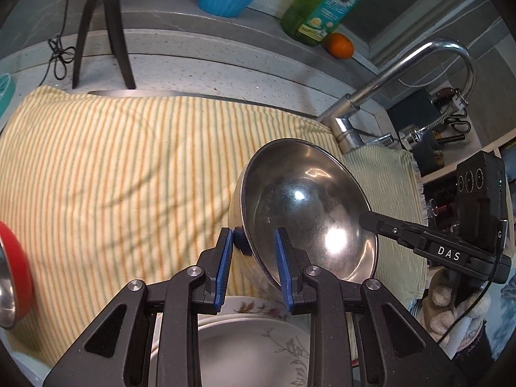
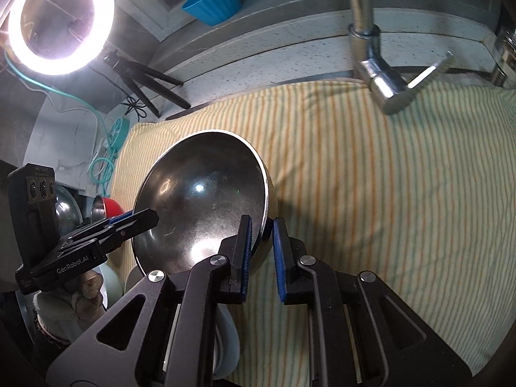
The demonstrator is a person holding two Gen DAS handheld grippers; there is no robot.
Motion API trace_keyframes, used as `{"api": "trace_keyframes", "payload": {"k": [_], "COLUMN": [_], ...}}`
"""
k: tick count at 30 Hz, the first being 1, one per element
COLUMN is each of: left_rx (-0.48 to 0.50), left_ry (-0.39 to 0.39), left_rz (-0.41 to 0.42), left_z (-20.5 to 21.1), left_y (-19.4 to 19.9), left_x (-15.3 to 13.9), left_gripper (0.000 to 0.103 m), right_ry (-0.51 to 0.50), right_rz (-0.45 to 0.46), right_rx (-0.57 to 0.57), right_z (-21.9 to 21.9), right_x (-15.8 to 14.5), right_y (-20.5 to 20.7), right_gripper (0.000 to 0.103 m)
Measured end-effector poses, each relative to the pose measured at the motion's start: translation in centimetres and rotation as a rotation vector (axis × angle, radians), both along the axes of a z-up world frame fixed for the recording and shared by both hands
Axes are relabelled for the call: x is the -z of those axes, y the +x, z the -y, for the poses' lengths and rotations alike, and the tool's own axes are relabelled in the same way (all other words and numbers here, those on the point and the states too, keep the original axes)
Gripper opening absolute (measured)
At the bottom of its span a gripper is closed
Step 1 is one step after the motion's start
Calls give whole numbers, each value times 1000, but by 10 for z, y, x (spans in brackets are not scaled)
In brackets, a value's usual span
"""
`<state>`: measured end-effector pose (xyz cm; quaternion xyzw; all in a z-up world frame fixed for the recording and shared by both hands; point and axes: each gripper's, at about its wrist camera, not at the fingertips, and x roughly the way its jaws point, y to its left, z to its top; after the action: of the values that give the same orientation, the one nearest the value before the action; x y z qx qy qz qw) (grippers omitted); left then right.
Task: Organize plates and bowls
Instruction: 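Lift the steel bowl and set it down beside the faucet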
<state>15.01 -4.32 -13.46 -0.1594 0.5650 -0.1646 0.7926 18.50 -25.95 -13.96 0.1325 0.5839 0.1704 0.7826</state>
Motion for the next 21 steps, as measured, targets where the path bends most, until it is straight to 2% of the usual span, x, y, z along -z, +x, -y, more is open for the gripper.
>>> {"api": "trace_keyframes", "payload": {"k": [9, 21], "left_rx": [43, 74], "left_ry": [13, 10], "left_rz": [-12, -32], "left_z": [22, 33], "left_y": [-3, -5], "left_x": [7, 12], "left_gripper": [24, 24], "right_ry": [-13, -36], "right_rz": [-4, -4], "right_rx": [33, 49], "right_z": [23, 31], "right_x": [7, 11], "right_y": [-7, -8], "right_gripper": [13, 14]}}
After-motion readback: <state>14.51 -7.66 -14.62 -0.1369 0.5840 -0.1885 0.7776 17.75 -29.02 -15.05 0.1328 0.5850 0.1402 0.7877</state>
